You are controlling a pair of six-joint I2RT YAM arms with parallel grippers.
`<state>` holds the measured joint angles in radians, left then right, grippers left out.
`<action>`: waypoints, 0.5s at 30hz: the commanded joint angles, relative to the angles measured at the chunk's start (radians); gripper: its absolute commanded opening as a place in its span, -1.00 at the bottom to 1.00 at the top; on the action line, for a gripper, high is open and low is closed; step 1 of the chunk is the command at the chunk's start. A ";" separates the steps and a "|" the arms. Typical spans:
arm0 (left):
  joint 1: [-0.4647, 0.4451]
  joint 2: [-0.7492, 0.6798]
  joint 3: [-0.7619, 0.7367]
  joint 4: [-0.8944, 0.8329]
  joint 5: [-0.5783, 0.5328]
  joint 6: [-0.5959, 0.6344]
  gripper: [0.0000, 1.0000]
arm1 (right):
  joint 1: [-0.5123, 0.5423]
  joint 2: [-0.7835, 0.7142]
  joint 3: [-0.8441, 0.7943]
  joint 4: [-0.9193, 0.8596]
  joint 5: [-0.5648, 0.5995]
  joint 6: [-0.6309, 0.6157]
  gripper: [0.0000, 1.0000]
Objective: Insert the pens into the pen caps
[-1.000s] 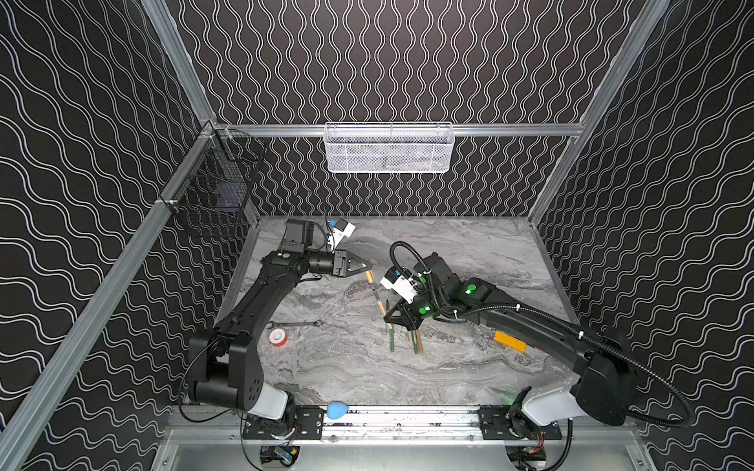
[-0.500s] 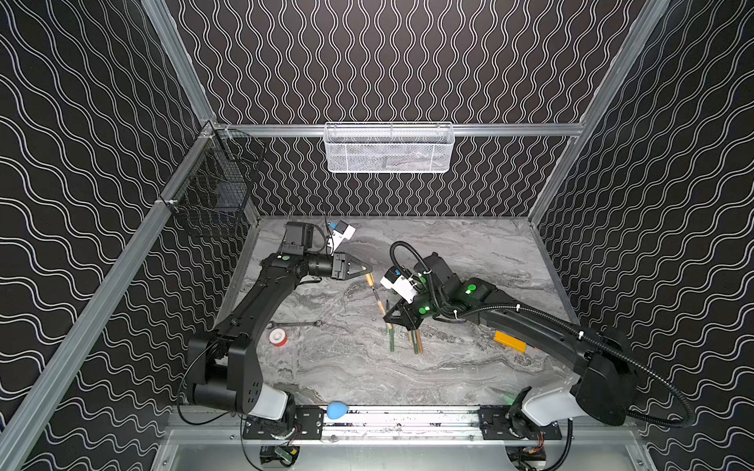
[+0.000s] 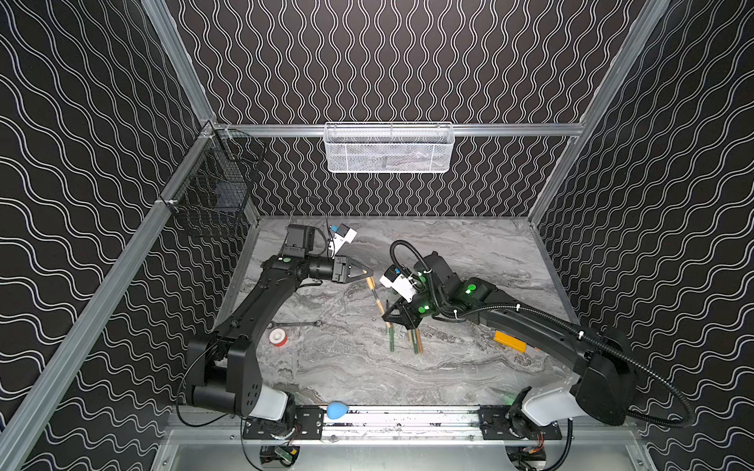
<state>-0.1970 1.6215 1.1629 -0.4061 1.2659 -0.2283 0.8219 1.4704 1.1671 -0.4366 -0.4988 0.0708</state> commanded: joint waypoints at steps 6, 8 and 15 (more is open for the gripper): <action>-0.040 0.013 0.009 -0.059 -0.003 0.069 -0.78 | -0.001 0.007 0.008 0.049 0.003 0.008 -0.75; -0.047 0.010 0.006 -0.069 -0.007 0.078 -0.78 | -0.001 0.007 0.008 0.053 0.006 0.007 -0.75; -0.066 0.007 -0.005 -0.146 -0.063 0.148 -0.76 | -0.001 0.006 0.004 0.063 0.017 0.014 -0.75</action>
<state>-0.2531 1.6283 1.1687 -0.4576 1.2255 -0.1318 0.8230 1.4811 1.1667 -0.4881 -0.5064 0.0708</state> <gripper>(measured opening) 0.157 0.123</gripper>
